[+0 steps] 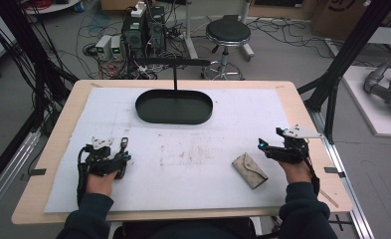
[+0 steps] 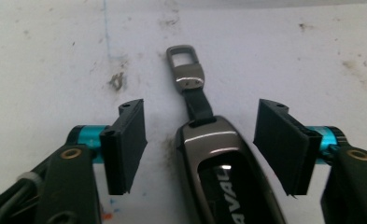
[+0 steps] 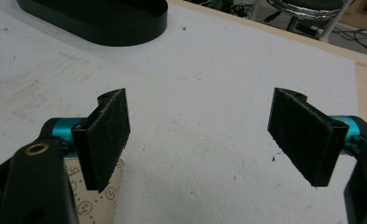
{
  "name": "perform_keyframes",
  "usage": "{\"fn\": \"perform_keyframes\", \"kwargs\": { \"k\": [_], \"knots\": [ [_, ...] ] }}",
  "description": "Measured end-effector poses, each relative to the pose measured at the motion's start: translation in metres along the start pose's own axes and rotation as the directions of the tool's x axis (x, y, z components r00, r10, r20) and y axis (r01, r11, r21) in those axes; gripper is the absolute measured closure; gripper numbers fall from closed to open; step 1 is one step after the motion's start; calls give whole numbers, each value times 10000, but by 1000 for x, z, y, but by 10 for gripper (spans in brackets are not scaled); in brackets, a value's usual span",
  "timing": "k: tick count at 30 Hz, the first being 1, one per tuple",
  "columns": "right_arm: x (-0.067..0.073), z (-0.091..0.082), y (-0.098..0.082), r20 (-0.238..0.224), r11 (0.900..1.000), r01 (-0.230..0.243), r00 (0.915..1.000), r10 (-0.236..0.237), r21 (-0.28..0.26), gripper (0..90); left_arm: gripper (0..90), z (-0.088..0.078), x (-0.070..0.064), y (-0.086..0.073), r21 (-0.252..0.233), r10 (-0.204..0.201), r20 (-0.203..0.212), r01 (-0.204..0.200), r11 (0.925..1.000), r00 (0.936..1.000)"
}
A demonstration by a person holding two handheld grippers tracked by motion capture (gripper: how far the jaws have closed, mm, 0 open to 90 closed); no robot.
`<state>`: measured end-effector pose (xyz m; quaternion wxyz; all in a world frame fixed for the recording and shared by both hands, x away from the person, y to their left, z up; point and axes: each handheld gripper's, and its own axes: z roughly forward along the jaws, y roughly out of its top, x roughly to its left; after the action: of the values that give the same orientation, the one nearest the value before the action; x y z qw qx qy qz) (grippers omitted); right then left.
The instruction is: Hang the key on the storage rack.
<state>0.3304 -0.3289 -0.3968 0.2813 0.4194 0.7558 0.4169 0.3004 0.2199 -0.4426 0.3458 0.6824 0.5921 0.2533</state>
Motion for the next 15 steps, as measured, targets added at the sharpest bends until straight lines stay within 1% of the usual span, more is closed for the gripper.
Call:
{"fn": "perform_keyframes", "kwargs": {
  "k": [1, 3, 4, 6, 8, 9, 11, 12, 13, 14, 15],
  "knots": [
    [0, 0, 0, -11, 10000, -29, 10000, 29, 1, 214, 307, -2, -1, -2, 16, -64, -68, 64, 10000, 10000],
    [-1, 0, -1, 26, 10000, -68, 10000, 68, 0, 214, 291, -3, -3, -5, 49, -16, -241, 17, 10000, 9997],
    [-2, 0, -1, 37, 10000, -64, 10000, 64, -2, 214, 272, -3, -4, -6, 112, -53, -298, 56, 9999, 9995],
    [-2, 1, -1, 12, 10000, -81, 10000, 81, 48, 214, 254, 0, -7, -8, 525, -10, -248, 23, 9986, 9997],
    [-1, 1, -1, -19, 10000, -62, 10000, 62, 62, 214, 245, 2, -14, -10, 628, 371, -522, -338, 9975, 9980],
    [0, 1, -1, -16, 10000, -33, 10000, 34, 63, 214, 246, 2, -15, -10, 593, 417, -566, -383, 9975, 9975],
    [0, 1, -1, 6, 10000, -23, 10000, 23, 53, 214, 275, 0, -15, -11, 600, 402, -535, -369, 9975, 9978],
    [-1, 1, -1, 28, 10000, -11, 10000, 11, 33, 214, 305, -1, -16, -12, 583, 392, -523, -362, 9976, 9979],
    [-1, 1, -1, 36, 10000, -26, 10000, 26, 39, 215, 335, -3, -17, -12, 586, 464, -475, -436, 9973, 9978],
    [-1, 0, -1, 50, 10000, -58, 10000, 57, 61, 215, 396, -4, -18, -13, 592, 511, -461, -484, 9971, 9976],
    [-1, 0, -1, 48, 10000, -66, 10000, 65, 57, 215, 433, -5, -20, -14, 564, 527, -449, -501, 9971, 9976]
  ]
}}
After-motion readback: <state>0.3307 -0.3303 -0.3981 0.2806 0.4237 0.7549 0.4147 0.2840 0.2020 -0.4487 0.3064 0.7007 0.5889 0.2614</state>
